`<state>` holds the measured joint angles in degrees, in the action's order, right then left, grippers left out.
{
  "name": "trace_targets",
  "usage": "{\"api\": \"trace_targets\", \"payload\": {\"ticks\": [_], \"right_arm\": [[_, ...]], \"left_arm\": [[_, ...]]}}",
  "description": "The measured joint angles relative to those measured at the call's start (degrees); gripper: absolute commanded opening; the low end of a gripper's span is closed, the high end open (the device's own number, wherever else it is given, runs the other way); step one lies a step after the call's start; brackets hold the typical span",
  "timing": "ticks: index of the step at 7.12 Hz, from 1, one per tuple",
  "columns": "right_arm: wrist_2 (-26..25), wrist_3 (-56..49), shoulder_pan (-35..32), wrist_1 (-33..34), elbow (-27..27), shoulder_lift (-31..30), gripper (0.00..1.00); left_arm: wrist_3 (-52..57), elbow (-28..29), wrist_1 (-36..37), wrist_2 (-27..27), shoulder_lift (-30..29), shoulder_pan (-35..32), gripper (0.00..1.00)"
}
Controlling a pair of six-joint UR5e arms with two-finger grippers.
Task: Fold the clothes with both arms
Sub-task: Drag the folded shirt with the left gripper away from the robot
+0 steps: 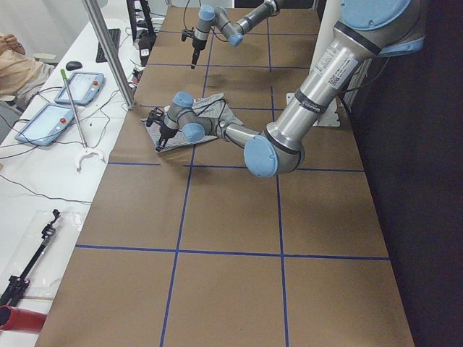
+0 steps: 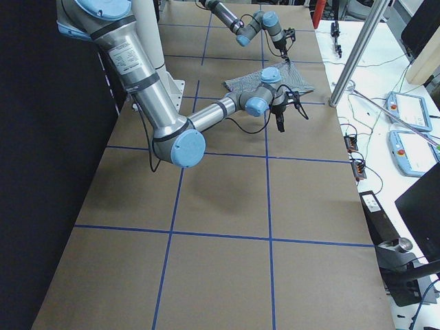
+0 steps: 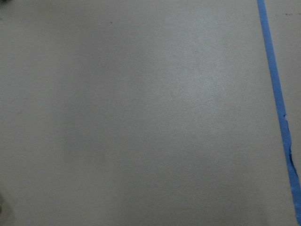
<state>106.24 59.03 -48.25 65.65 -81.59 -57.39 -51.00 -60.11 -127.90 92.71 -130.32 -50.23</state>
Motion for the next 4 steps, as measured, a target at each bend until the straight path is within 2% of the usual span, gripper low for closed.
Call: {"api": "trace_targets", "payload": {"ticks": [2,3,4], "right_arm": [[-0.08,1.99,0.44,0.02,0.10,0.54,0.98],[-0.31,5.60,1.13,0.10,0.59,1.95,0.90],[-1.63,10.51,2.15,0.15,2.07,4.62,0.77]], "left_arm": [[3.43,3.38,-3.20,-0.50,-0.86,-1.50,1.00],[6.30,3.08,-4.26,0.89,-0.62,-2.42,1.00],[9.61,2.38,-5.20,4.17,-0.08,-4.05,1.00]]}}
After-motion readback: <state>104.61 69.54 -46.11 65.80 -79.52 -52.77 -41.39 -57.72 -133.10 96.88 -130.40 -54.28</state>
